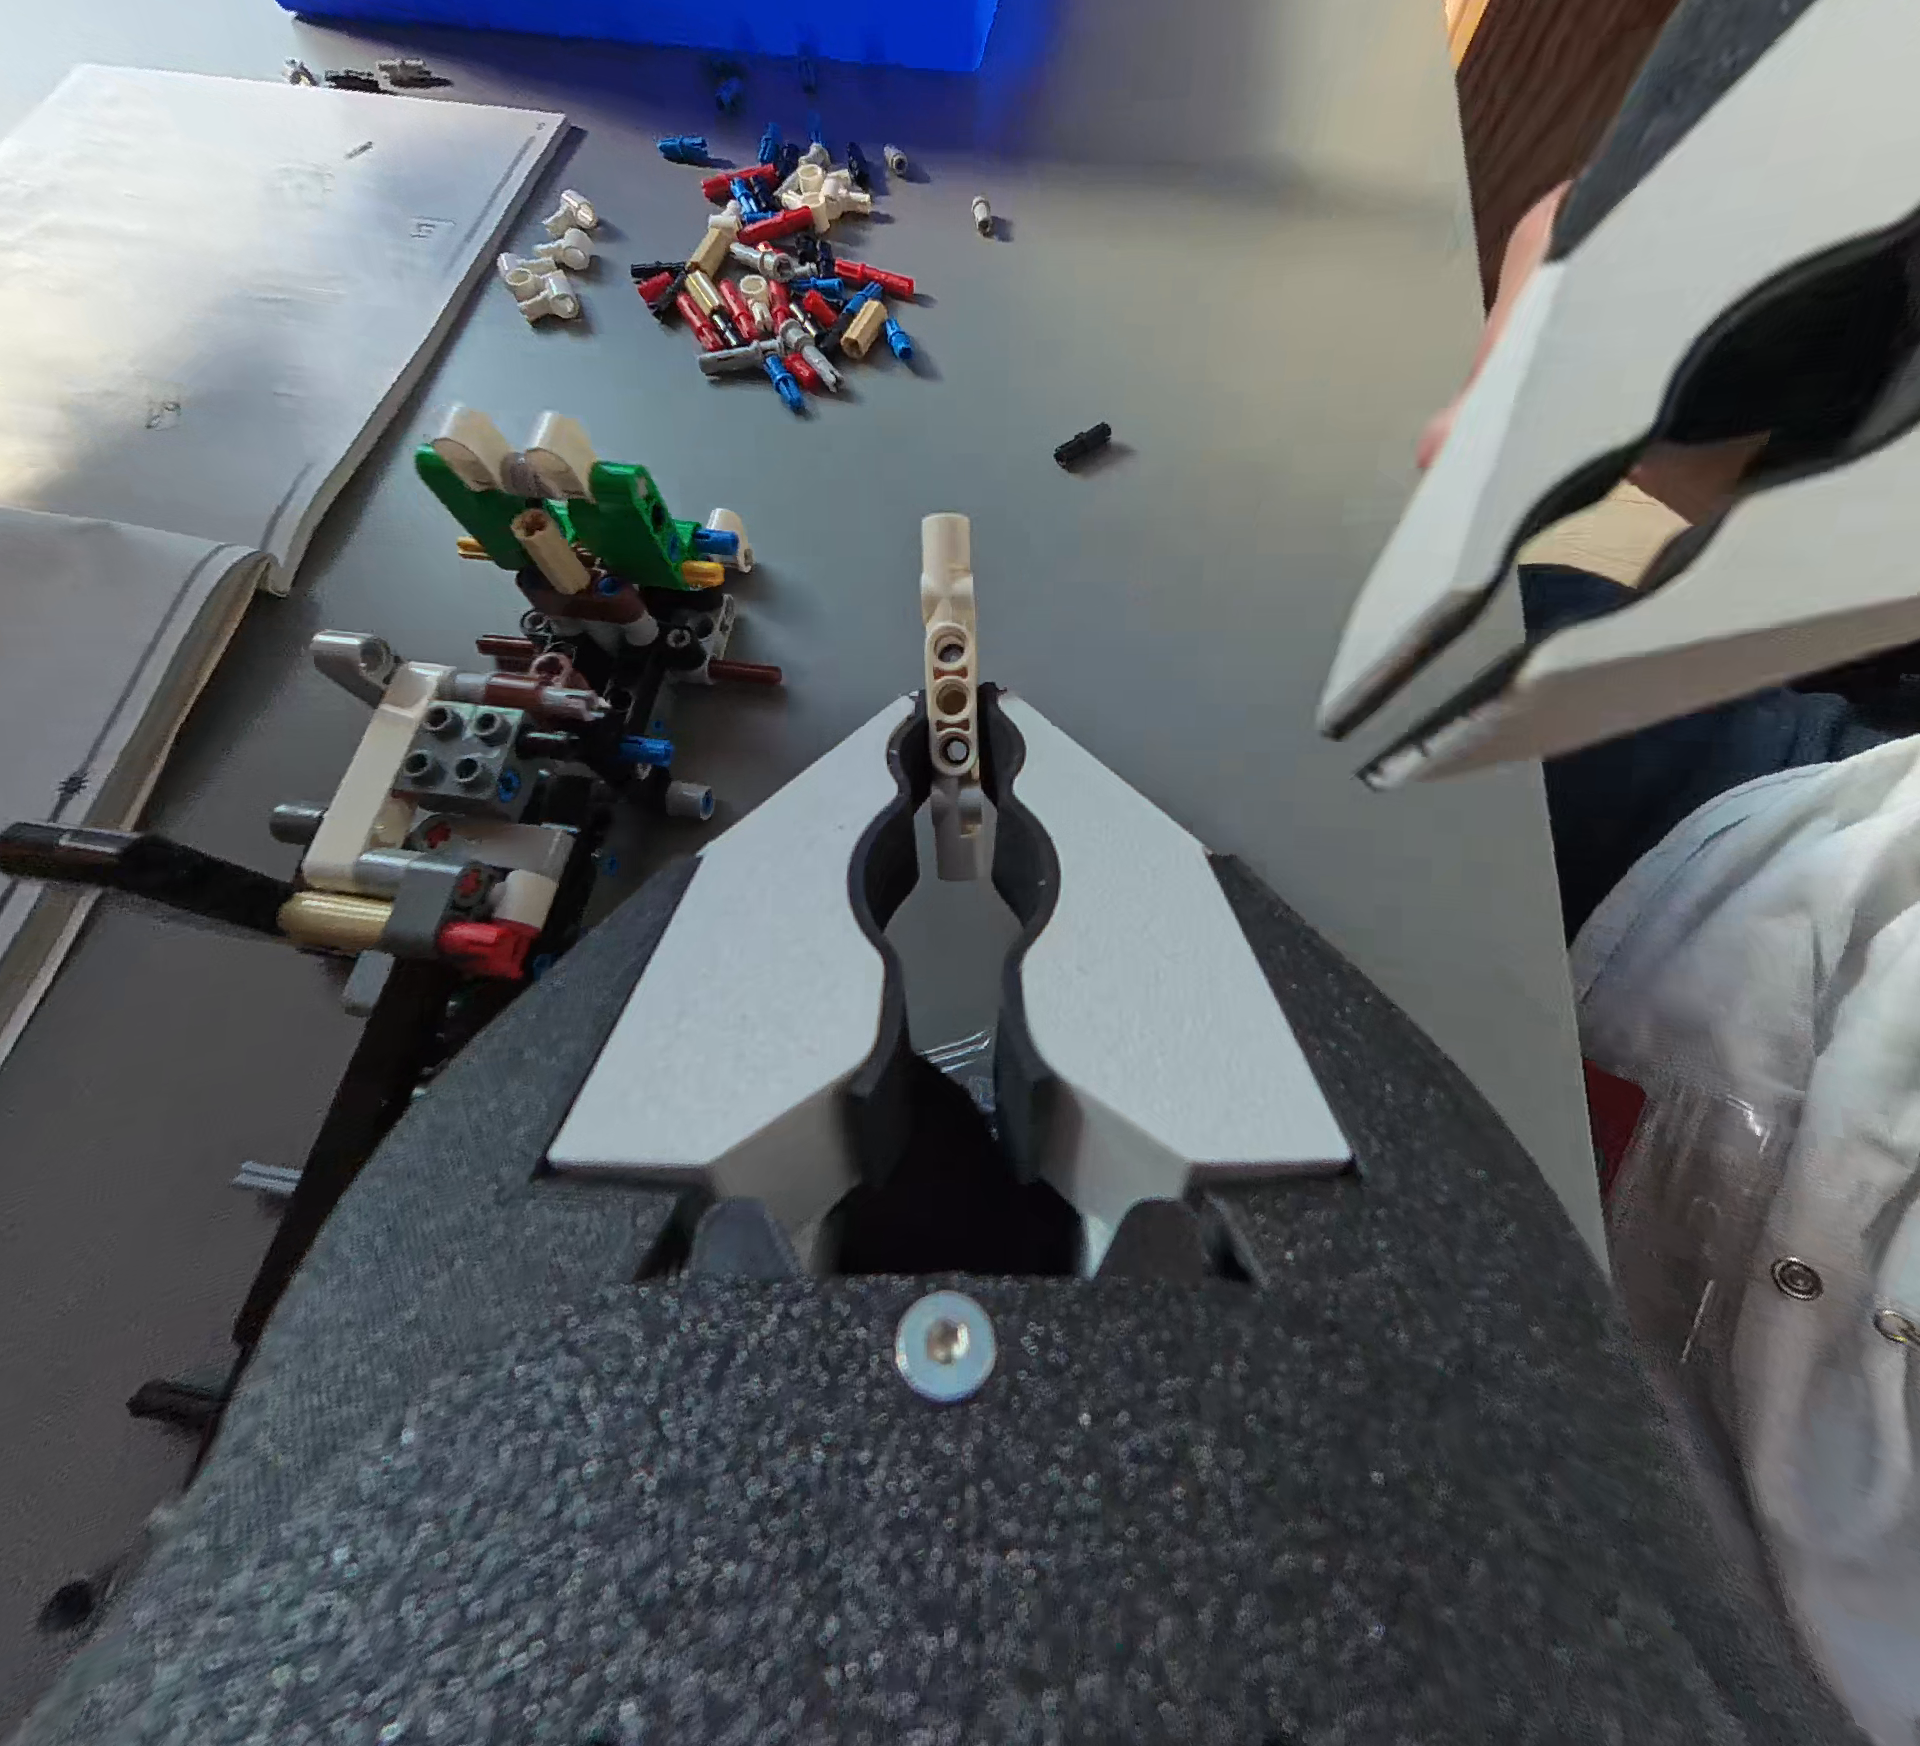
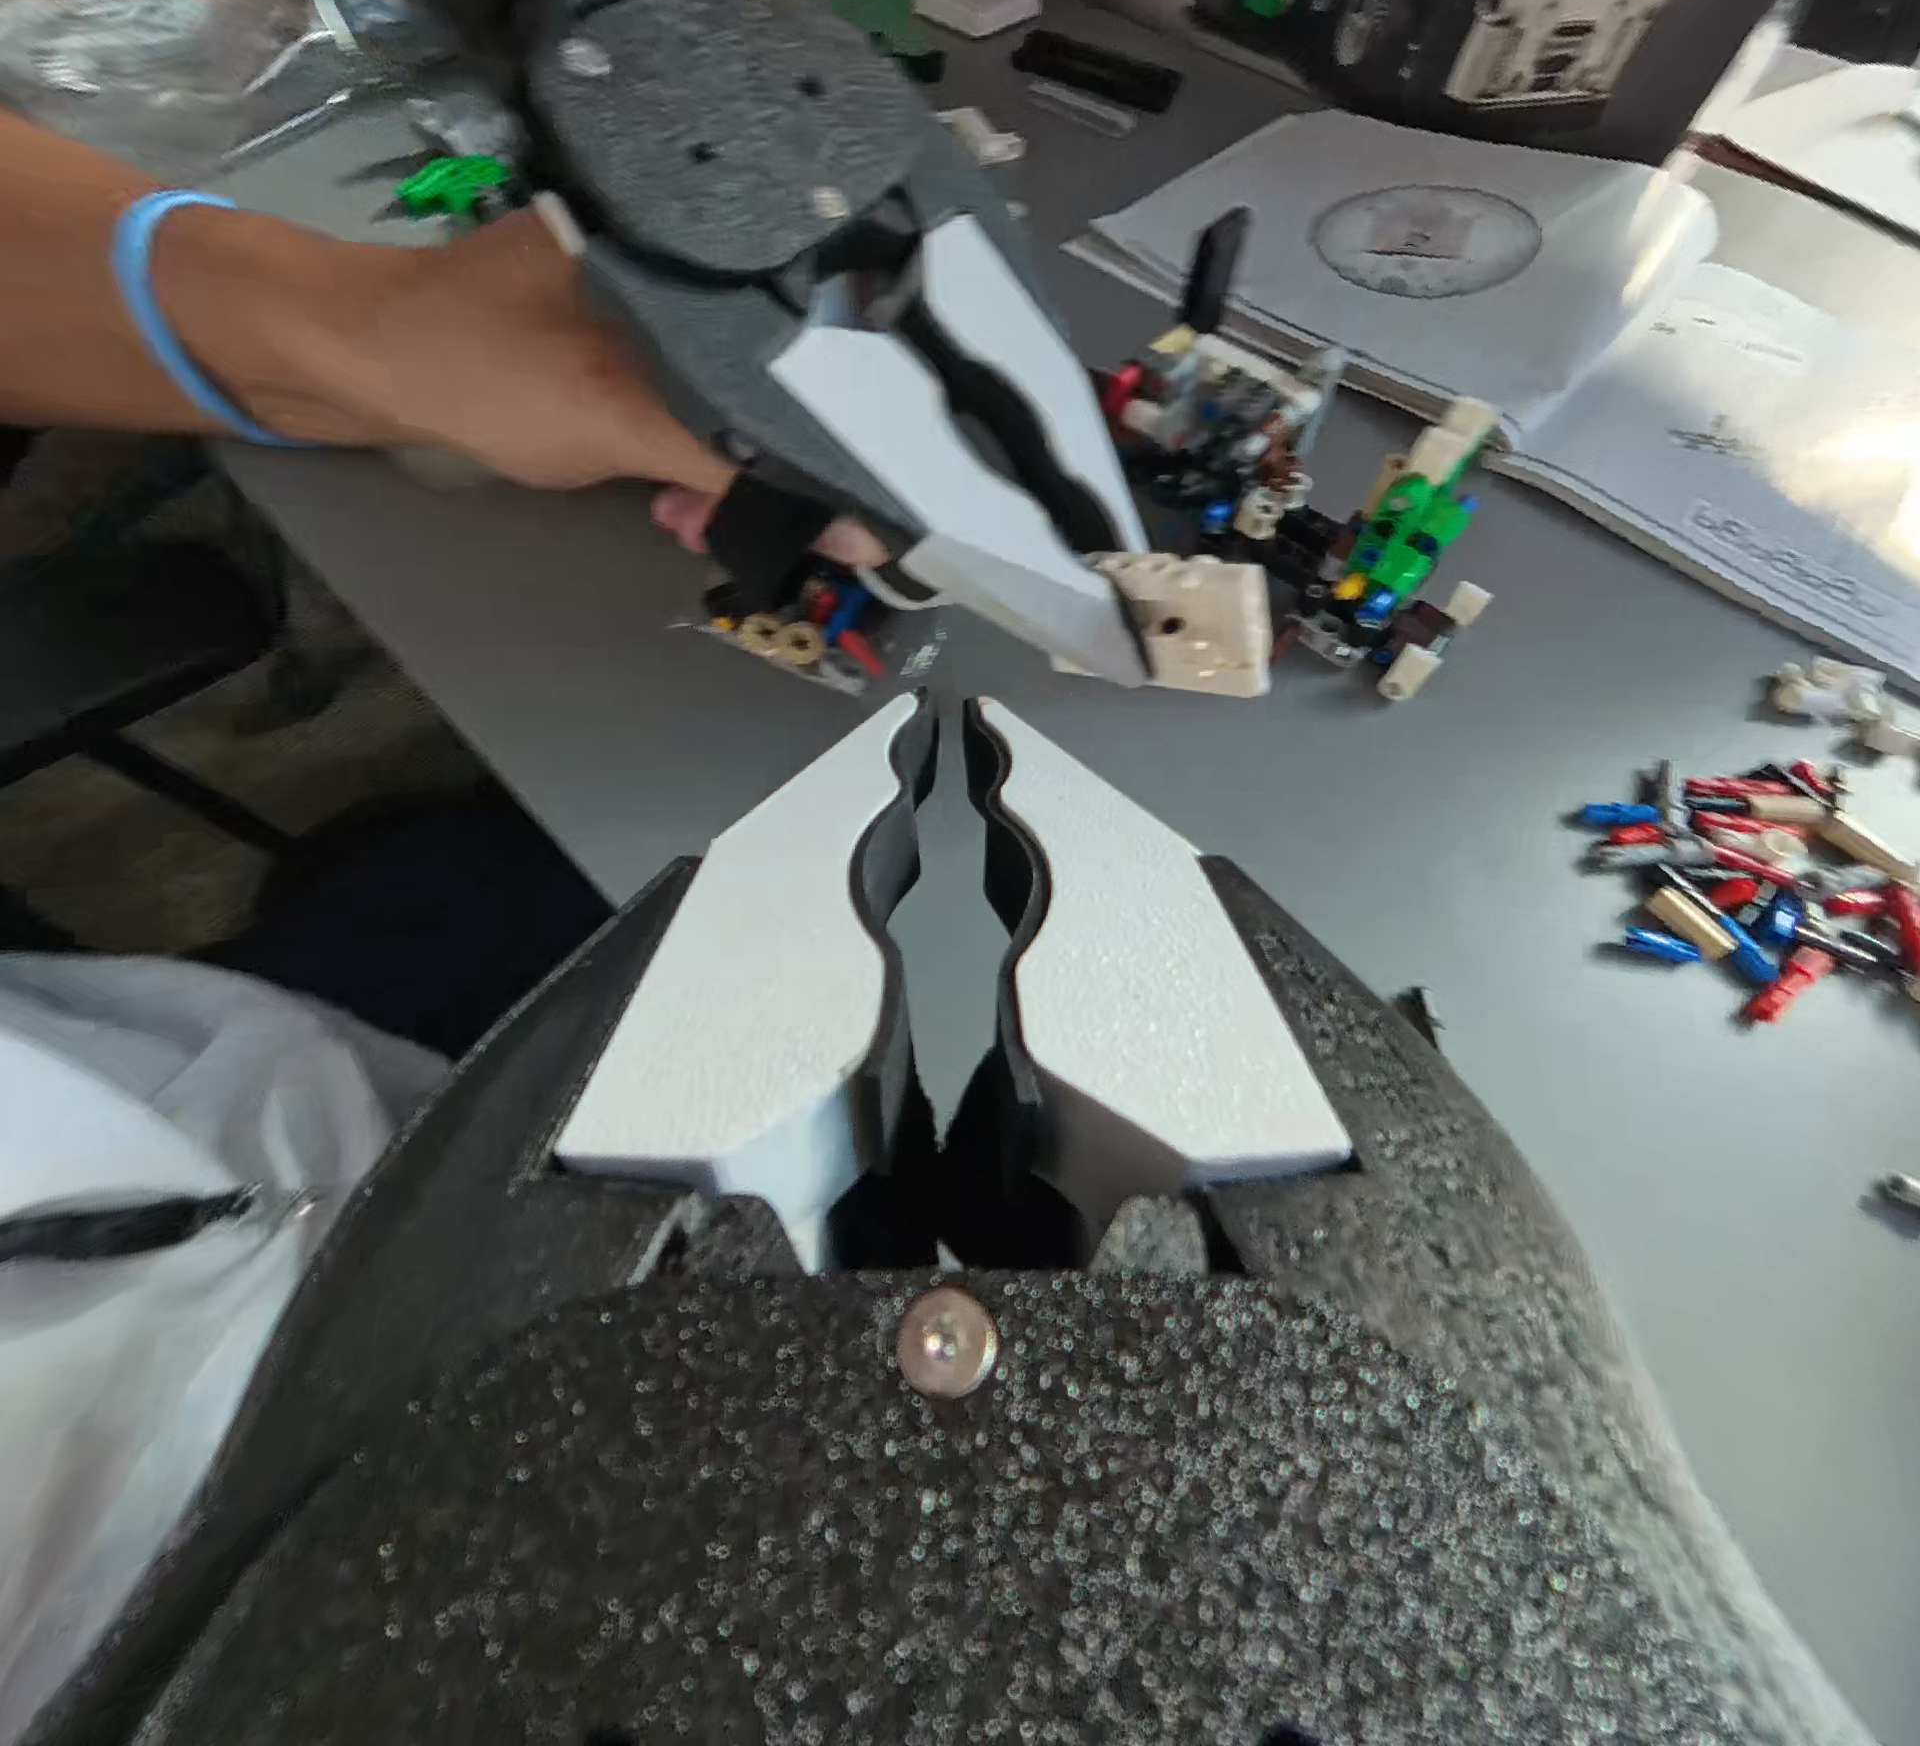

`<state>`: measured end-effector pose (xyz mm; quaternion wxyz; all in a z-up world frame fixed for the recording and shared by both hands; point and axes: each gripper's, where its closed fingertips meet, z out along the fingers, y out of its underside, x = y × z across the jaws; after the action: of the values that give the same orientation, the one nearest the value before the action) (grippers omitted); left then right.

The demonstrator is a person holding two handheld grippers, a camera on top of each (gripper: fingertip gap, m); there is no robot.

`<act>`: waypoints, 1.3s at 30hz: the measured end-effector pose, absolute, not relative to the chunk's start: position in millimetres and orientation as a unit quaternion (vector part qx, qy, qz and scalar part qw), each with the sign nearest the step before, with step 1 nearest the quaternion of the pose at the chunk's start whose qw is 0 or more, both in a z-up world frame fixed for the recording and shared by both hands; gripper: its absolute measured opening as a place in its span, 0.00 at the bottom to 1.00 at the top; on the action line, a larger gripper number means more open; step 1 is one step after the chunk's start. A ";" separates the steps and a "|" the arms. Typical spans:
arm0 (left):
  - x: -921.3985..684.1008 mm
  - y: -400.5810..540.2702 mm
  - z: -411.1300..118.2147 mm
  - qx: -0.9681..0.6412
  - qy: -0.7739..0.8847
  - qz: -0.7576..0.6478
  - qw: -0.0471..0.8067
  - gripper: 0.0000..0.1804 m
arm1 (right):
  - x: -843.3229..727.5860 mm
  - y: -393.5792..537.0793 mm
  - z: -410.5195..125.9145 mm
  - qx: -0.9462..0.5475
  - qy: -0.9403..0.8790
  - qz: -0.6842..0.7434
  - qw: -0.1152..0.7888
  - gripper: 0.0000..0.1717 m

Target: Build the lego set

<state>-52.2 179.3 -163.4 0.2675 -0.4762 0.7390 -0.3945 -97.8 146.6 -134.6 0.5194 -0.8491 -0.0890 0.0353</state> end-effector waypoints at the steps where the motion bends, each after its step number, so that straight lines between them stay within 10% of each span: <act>1: -52.7 178.8 -160.4 -0.474 0.735 -0.408 0.262 0.03 | -116.9 140.1 -134.8 -0.846 -0.121 0.066 0.514 0.03; 15: -54.1 180.1 -157.2 -0.452 0.744 -0.409 0.274 0.03 | -258.2 139.6 -253.4 -0.830 -0.173 0.204 0.489 0.13; 39: -54.1 182.9 -159.4 -0.451 0.748 -0.404 0.271 0.03 | -287.4 174.5 -286.1 -0.783 -0.331 0.096 0.519 0.05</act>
<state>-54.1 182.9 -159.4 0.2713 -0.4513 0.7480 -0.4041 -287.4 174.5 -286.1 0.5185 -0.7827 -0.3307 0.0960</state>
